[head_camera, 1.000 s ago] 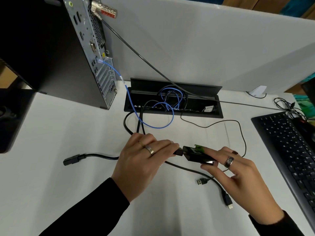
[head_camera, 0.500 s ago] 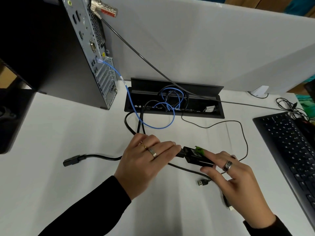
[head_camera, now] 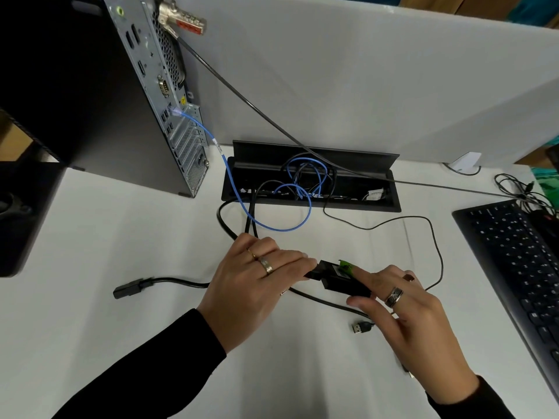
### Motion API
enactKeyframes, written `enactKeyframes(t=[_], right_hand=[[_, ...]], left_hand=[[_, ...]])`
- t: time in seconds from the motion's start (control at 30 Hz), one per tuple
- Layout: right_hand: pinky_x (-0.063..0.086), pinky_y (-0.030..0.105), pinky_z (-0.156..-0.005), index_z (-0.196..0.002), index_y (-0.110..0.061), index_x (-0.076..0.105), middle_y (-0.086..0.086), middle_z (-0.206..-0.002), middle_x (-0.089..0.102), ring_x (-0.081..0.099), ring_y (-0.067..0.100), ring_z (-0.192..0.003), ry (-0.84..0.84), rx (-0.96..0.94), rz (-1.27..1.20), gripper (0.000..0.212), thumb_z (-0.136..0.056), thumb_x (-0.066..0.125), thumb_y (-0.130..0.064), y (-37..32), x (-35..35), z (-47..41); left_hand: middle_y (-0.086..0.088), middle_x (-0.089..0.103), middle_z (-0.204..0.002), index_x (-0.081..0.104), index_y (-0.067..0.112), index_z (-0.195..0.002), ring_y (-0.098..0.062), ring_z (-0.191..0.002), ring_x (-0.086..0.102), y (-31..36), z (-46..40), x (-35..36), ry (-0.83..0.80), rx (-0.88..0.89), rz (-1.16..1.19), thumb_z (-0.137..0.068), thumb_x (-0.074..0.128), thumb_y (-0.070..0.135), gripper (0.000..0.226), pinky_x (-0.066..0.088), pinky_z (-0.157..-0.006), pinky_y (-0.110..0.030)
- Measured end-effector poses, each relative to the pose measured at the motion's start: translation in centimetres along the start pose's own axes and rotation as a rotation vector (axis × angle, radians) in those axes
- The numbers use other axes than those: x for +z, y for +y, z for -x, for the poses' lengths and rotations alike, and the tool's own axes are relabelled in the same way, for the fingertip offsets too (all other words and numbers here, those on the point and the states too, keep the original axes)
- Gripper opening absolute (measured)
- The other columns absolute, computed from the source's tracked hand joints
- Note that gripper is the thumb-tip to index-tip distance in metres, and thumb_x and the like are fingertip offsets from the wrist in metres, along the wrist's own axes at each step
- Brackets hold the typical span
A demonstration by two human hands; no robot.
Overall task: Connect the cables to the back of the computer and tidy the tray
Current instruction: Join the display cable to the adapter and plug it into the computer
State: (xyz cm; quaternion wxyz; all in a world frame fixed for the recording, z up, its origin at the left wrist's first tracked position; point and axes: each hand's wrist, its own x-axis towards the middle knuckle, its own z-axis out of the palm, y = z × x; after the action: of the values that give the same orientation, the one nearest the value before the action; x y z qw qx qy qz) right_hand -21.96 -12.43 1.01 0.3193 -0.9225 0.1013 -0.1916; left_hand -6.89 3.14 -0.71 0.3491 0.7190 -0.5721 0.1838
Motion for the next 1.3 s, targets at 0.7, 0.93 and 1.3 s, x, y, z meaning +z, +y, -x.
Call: enactKeyframes(t=[0.7,0.93,1.3], right_hand=[[0.044,0.014,-0.062,-0.109,-0.071,0.038,-0.022,-0.076,0.058,0.056,0.005,-0.072,-0.299,0.156,-0.018,0.047,-0.071,0.016,-0.085,2.5,-4.9,-1.0],[0.035,0.007,-0.074,-0.103,-0.066,0.045,-0.022,-0.083,0.056,0.054,0.000,-0.075,-0.160,0.108,-0.022,0.029,-0.084,0.023,-0.072,3.2,-6.1,-1.8],[0.045,0.017,-0.053,-0.092,-0.028,0.066,-0.001,-0.064,0.062,0.050,0.013,-0.051,0.153,0.289,-0.858,0.022,-0.070,0.070,-0.024,1.7,-1.0,-7.8]], left_hand=[[0.034,0.061,-0.086,0.060,0.035,-0.099,0.006,-0.080,0.048,-1.5,-0.2,-1.9,-0.031,-0.414,0.136,-0.086,0.053,0.046,0.019,0.030,-0.095,-0.023],[0.025,0.062,-0.083,0.063,0.054,-0.091,-0.005,-0.072,0.046,-3.1,-1.4,-4.0,-0.083,-0.650,0.297,-0.076,0.063,0.055,0.015,0.035,-0.088,-0.025],[0.003,0.070,-0.100,0.071,0.028,-0.091,-0.021,-0.104,0.057,-6.6,2.4,-6.8,0.018,-1.223,0.504,-0.061,0.060,0.058,0.044,0.041,-0.075,-0.028]])
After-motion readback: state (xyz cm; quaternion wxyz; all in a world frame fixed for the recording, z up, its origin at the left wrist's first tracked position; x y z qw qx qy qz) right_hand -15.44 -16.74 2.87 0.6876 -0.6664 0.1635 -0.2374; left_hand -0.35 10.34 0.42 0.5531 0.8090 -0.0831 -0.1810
